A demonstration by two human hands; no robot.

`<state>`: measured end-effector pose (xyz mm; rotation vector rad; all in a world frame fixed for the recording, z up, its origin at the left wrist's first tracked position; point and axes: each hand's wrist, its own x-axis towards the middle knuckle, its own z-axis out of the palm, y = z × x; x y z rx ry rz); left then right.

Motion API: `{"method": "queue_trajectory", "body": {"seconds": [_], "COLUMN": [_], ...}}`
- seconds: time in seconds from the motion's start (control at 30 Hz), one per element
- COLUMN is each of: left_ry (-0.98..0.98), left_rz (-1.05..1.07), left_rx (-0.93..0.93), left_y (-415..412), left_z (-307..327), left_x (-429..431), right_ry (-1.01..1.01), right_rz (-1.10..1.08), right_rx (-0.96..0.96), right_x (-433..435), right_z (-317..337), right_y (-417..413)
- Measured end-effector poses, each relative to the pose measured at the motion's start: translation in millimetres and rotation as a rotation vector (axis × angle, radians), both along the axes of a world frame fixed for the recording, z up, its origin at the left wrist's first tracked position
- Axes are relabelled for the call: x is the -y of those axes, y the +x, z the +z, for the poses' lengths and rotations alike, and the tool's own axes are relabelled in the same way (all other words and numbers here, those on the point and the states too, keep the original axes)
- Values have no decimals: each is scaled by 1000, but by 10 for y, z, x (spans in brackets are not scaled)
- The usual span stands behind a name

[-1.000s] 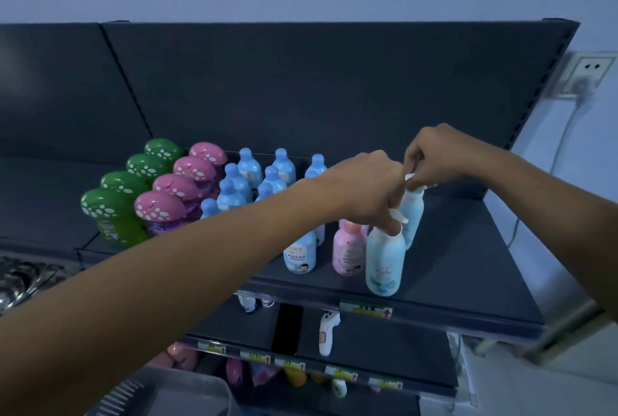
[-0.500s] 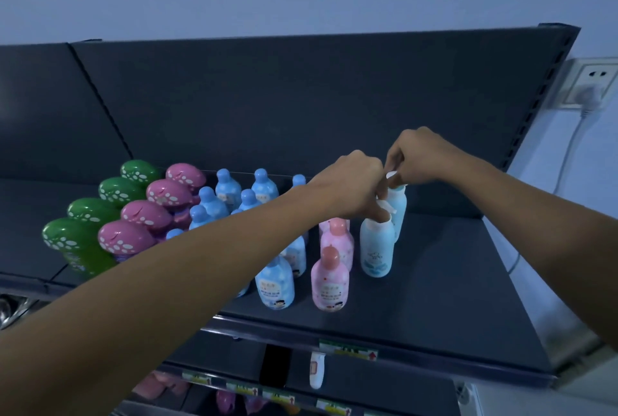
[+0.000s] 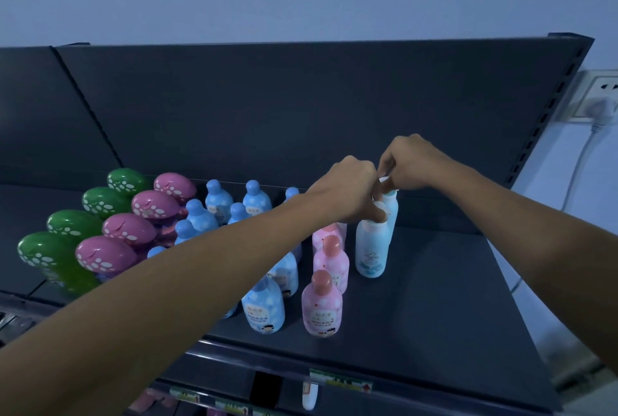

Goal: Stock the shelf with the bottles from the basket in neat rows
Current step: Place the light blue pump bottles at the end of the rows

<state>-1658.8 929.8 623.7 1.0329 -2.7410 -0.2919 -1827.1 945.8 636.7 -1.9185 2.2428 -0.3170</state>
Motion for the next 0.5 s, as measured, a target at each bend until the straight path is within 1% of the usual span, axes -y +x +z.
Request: {"method": "queue_trajectory", "body": {"seconds": [0.2, 0.5], "left_ry": [21, 35], "left_rz": [-21, -49], "left_rx": [-50, -67], "left_y": [-20, -37], "left_z": [-33, -96], "left_x": [27, 32], "right_ry": [15, 19], "right_rz": [8, 10], "right_rx": [8, 6], "right_x": [75, 139], "right_z": [-53, -93], "right_y": [-23, -1]}}
